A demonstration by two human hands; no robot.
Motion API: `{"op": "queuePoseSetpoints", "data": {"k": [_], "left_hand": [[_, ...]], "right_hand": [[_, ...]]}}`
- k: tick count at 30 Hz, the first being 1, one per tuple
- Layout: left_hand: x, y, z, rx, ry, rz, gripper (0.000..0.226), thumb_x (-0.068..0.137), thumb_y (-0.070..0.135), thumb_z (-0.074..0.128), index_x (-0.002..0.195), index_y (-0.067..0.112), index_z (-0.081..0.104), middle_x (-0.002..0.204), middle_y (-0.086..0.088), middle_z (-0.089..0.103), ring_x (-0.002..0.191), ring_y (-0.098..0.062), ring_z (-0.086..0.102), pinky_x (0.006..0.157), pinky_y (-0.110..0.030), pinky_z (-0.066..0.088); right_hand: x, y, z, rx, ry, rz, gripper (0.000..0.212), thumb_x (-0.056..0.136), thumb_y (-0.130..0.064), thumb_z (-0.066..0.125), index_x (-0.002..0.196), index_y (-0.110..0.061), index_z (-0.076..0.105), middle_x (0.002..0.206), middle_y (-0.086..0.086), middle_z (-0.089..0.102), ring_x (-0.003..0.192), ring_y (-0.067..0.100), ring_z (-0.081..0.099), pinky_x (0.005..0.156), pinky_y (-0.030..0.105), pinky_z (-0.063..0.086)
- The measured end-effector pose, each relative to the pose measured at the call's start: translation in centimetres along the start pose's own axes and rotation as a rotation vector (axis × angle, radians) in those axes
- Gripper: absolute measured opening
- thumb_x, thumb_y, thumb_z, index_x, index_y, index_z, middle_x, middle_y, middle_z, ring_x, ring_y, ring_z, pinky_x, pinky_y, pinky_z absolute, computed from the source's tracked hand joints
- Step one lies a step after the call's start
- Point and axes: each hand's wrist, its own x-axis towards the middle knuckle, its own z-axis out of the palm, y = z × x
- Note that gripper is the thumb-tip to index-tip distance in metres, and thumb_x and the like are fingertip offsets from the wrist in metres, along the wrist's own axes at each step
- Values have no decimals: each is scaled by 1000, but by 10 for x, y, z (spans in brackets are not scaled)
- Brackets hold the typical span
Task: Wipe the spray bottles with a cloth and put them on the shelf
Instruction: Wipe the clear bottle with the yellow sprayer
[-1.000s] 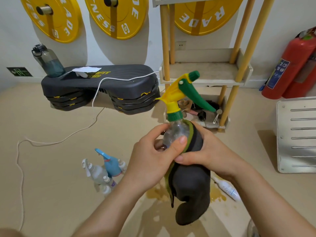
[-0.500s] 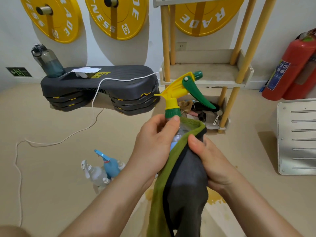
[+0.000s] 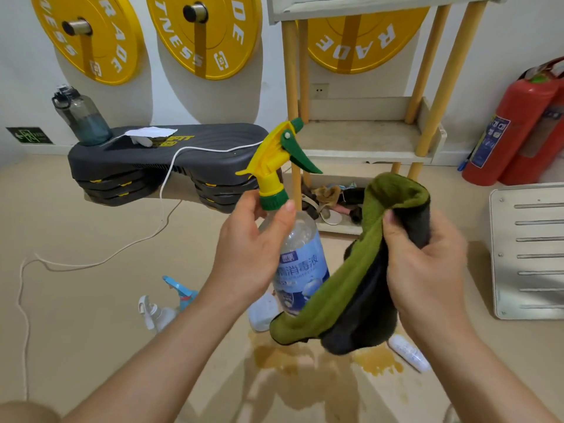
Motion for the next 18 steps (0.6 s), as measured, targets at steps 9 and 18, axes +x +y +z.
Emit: {"op": "queuePoseSetpoints", "data": {"k": [9,18], "left_hand": [[-22,7,12,55,-220,140,41,88,22,49,126,34,50,104,9,69,93,-13,67,83,-49,54],[-19,15,5,-58,-244,175,37,94,13,54,128,30,55,109,15,69,104,-3,65,92,-30,53]], "right_hand": [[-6,-23,28,-850,-266,-569,62,81,-35,37,141,-24,48,109,1,49,72,25,56,50,41,51],[-5,-14,17,-524,-239,-640,48,82,-16,50,126,-13,67,110,4,61,88,16,58,66,37,52]]}}
